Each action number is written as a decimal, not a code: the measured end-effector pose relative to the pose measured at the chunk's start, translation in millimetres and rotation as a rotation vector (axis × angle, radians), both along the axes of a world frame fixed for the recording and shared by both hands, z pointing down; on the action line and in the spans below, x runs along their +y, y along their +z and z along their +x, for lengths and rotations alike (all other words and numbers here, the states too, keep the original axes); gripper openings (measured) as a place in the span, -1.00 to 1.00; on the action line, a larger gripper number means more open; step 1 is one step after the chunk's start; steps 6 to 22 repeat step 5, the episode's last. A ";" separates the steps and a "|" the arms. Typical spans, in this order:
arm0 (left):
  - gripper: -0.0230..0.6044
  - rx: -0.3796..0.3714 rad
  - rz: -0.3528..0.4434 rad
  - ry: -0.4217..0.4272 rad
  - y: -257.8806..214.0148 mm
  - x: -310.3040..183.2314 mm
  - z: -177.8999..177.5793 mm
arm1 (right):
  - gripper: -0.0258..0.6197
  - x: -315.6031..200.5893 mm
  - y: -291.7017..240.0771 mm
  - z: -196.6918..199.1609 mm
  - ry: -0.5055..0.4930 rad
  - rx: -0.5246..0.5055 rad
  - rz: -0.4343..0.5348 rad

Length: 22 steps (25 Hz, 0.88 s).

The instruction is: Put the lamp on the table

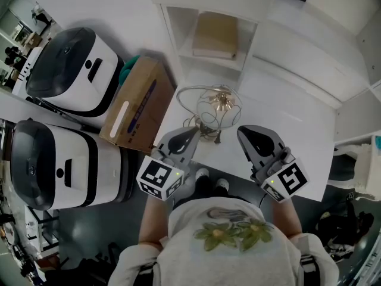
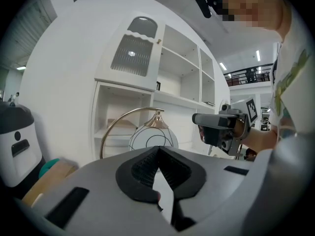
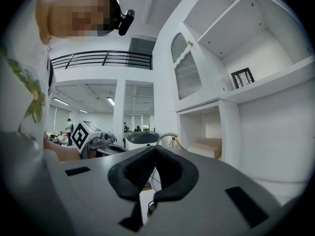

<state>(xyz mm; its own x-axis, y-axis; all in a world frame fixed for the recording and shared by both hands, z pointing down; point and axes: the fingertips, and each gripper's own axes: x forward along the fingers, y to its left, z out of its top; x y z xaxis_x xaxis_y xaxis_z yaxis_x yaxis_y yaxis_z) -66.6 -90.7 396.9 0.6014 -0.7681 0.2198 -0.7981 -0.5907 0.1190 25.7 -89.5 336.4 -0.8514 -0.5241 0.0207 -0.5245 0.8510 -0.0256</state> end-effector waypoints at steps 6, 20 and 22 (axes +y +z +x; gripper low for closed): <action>-0.83 0.000 -0.006 -0.005 1.7 3.2 5.1 | -0.83 1.9 4.4 8.0 0.005 0.002 -0.017; -0.83 0.000 -0.006 -0.005 1.7 3.2 5.1 | -0.83 1.9 4.4 8.0 0.005 0.002 -0.017; -0.83 0.000 -0.006 -0.005 1.7 3.2 5.1 | -0.83 1.9 4.4 8.0 0.005 0.002 -0.017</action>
